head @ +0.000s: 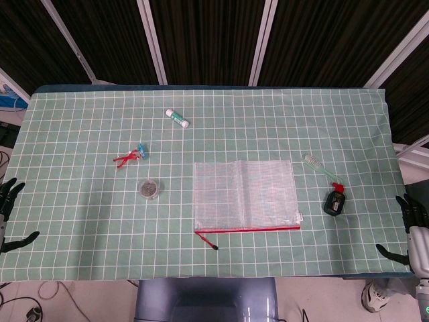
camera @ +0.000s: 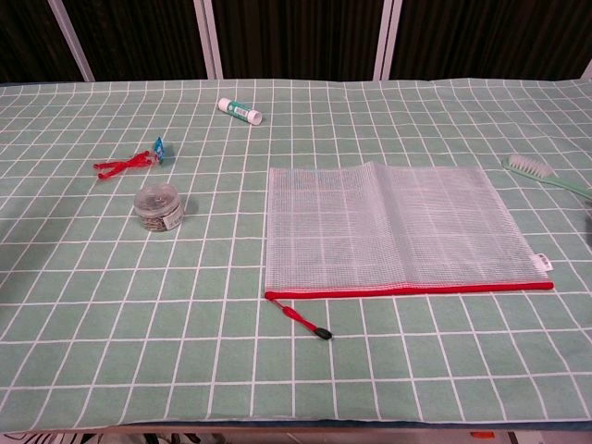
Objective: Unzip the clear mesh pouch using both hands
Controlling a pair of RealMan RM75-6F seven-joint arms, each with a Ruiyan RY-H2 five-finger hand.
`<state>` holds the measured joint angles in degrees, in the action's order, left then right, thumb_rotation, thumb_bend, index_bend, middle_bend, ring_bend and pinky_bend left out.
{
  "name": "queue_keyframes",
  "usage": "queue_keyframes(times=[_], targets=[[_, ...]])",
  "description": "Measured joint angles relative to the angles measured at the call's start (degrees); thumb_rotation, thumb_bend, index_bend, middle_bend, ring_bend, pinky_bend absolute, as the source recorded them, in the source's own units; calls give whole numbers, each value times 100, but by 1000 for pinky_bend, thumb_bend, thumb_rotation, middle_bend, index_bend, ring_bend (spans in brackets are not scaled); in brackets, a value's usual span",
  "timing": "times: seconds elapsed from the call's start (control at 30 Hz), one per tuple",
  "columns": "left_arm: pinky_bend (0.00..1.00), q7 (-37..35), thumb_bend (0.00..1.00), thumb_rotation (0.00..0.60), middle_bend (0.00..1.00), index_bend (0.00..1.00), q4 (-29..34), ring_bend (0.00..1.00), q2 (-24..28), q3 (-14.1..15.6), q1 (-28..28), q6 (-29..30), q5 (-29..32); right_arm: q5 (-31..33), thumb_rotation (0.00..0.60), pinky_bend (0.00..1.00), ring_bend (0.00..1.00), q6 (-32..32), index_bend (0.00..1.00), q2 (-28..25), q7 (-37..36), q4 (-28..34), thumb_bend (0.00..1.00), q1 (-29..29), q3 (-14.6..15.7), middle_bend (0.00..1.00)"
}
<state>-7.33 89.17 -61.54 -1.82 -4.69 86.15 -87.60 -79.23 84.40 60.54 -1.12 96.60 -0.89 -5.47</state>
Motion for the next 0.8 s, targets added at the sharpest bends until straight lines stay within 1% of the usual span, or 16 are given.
queue_keyframes(times=[0.33, 0.5, 0.57, 0.67, 0.73, 0.8], targets=[[0, 1, 10, 600, 0, 0, -9, 0, -5, 0, 2, 5, -1, -157, 600, 244, 0, 97, 0, 32, 16, -5, 110, -2, 5, 0], [0, 34, 11, 600, 0, 0, 6, 0, -18, -11, -15, -49, 49, -313, 600, 244, 9, 209, 0, 12, 31, 175, 110, -20, -13, 2], [0, 55, 11, 600, 0, 0, 7, 0, -28, -21, -28, -78, 75, -361, 600, 252, 64, 231, 0, -5, 47, 314, 110, -48, -41, 44], [0, 83, 11, 600, 0, 0, 6, 0, -43, -38, -52, -134, 128, -428, 600, 300, 199, 232, 0, -28, 92, 540, 110, -129, -103, 198], [0, 89, 11, 600, 0, 0, 15, 0, -48, -49, -62, -170, 172, -460, 600, 408, 368, 209, 0, -36, 147, 689, 115, -204, -154, 368], [0, 87, 11, 600, 0, 0, 31, 0, -42, -55, -66, -187, 193, -491, 600, 544, 527, 150, 0, -43, 252, 888, 129, -314, -217, 507]])
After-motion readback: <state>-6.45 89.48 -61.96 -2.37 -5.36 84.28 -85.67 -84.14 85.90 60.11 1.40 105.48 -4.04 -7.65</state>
